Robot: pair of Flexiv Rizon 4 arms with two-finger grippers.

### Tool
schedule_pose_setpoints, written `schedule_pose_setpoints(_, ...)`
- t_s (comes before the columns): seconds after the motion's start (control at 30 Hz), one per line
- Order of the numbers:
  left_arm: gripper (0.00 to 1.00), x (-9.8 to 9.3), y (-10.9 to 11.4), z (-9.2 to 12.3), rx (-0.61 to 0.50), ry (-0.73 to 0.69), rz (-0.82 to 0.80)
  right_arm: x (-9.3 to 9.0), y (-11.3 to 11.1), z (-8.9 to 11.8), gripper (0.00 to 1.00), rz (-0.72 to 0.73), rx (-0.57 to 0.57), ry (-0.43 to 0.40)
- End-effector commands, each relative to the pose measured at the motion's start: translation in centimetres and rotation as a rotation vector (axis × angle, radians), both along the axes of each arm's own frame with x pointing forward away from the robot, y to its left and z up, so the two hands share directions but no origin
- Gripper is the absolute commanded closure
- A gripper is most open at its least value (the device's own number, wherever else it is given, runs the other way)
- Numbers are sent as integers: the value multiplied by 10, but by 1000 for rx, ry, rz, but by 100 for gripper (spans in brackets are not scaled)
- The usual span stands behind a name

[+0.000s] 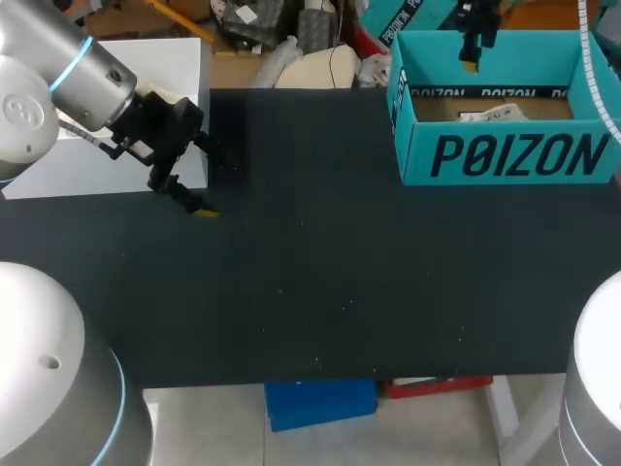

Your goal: Take the shoe out of the shoebox, open the shoe tongue, remove and reinsert the insole, then place the shoe into the shoebox

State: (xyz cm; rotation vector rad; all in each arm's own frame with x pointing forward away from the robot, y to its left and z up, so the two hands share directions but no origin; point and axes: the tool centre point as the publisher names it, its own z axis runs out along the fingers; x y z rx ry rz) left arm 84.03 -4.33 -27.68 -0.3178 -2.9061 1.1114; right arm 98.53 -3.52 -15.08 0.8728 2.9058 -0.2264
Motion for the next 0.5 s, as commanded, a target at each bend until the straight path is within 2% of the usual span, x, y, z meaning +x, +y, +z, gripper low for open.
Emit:
schedule_pose_setpoints(0.03, 0, 0, 0, -2, -1, -3, 2, -33, 33, -5, 29, -3, -61, -102)
schedule_pose_setpoints(0.23, 0, 0, 0, -2, -1, -3, 2, -53, 64, -28, 19, -30, -12, -60)
schedule_pose_setpoints(0.33, 0, 0, 0, -2, -1, -3, 2, -61, 77, -42, 20, -44, 33, -53)
schedule_pose_setpoints(0.37, 0, 0, 0, -2, -1, -3, 2, -63, 82, -47, 25, -37, 52, -53)
schedule_pose_setpoints(0.5, 0, 0, 0, -2, -1, -3, 2, -71, 95, -67, 21, -54, 101, -22)
